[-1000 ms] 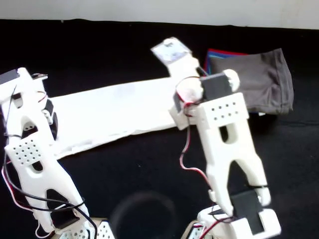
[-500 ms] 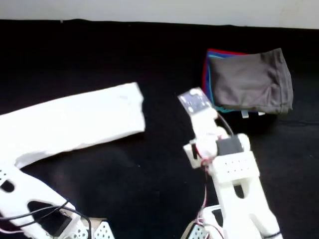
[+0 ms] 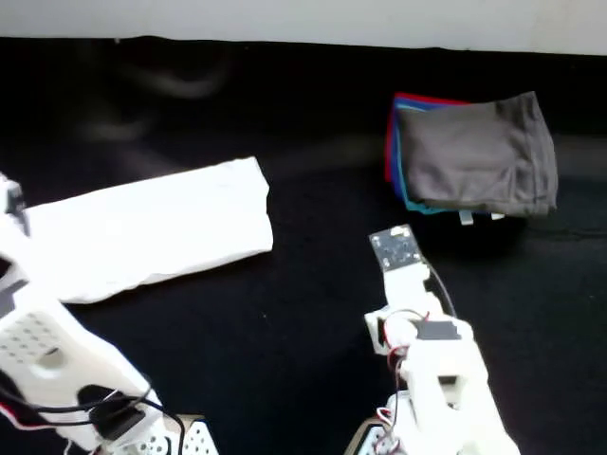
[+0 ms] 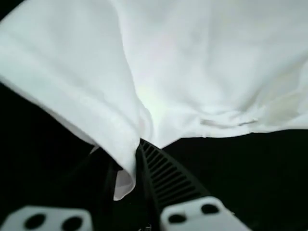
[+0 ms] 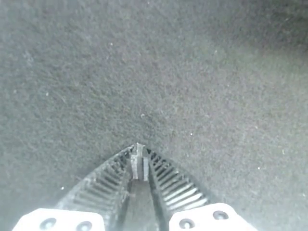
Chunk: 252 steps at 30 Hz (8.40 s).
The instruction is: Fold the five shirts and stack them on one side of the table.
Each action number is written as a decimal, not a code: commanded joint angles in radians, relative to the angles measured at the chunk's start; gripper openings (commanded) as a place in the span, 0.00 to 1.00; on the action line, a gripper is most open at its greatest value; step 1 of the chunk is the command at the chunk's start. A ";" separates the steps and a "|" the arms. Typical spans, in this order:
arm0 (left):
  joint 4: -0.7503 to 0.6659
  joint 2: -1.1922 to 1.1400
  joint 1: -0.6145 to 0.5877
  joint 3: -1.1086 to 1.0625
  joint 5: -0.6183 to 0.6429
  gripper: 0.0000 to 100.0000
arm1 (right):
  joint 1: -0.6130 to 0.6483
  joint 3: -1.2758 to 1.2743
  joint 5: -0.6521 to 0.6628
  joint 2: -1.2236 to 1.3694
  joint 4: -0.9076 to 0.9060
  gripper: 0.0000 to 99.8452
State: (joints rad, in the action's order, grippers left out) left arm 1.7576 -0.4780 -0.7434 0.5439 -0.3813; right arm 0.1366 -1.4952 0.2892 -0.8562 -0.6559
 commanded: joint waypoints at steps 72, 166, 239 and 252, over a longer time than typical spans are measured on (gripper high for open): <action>-0.106 -0.189 0.705 0.096 0.012 0.01 | -0.010 -0.065 0.002 -0.005 0.081 0.01; -0.221 0.056 0.700 0.147 0.204 0.01 | -0.008 -0.062 0.003 -0.005 0.081 0.01; -0.674 0.725 0.467 -1.121 0.193 0.01 | 0.389 2.095 -0.176 1.346 -0.509 0.01; -0.783 0.727 0.478 -1.271 0.238 0.01 | 0.460 2.606 -0.203 1.822 -0.479 0.01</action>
State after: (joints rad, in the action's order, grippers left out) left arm 1.0395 0.2110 -0.2770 -0.6774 -0.1511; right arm 0.5616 0.9858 0.0959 0.9037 -1.1607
